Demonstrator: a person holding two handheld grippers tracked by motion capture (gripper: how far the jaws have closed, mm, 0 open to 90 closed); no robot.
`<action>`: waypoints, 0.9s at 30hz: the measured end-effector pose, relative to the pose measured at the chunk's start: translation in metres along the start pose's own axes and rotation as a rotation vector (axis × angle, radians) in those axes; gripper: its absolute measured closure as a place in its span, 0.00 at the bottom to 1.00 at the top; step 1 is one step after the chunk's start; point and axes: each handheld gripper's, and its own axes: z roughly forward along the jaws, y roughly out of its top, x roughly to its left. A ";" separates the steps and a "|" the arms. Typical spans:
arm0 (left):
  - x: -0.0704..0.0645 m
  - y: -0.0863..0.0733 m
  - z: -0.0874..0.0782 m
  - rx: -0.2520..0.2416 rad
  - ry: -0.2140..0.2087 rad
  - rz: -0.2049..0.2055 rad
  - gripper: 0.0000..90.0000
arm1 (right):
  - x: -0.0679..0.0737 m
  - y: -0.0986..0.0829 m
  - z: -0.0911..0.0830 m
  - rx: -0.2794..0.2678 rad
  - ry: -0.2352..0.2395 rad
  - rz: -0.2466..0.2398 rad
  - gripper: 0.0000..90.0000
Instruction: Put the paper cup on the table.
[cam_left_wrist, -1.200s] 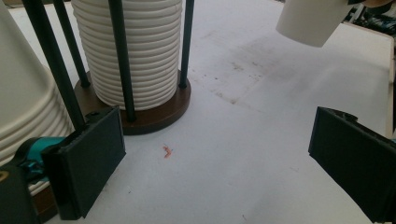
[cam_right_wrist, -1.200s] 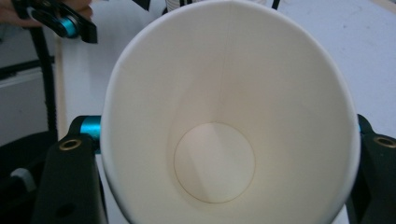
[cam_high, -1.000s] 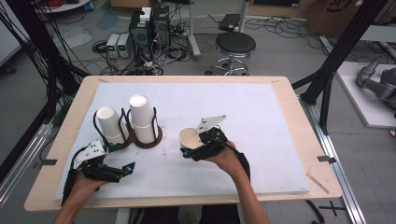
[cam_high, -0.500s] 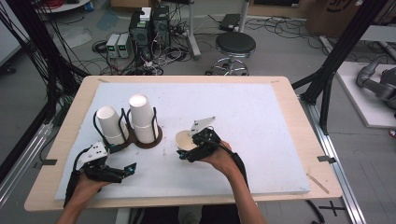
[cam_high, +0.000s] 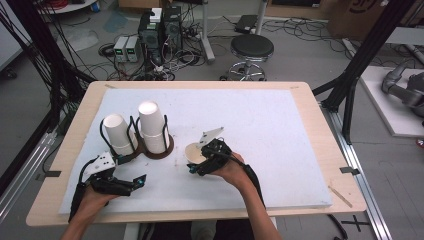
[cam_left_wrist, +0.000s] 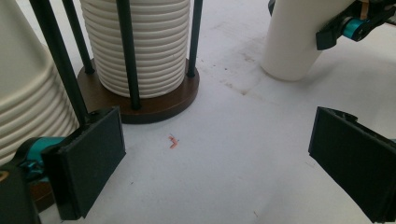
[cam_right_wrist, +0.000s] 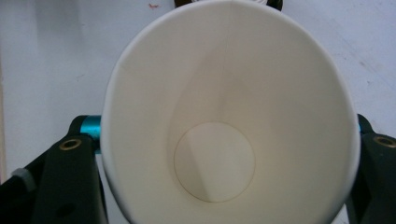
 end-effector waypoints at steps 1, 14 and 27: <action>0.000 0.000 0.000 -0.001 0.001 0.001 0.04 | 0.000 -0.001 0.000 0.001 0.005 0.003 0.32; 0.000 -0.001 -0.001 -0.008 0.007 -0.001 0.04 | 0.000 -0.005 0.003 -0.007 0.006 0.002 0.27; -0.001 -0.001 -0.002 -0.015 0.008 0.003 0.04 | 0.000 -0.010 0.003 -0.044 0.015 0.022 0.16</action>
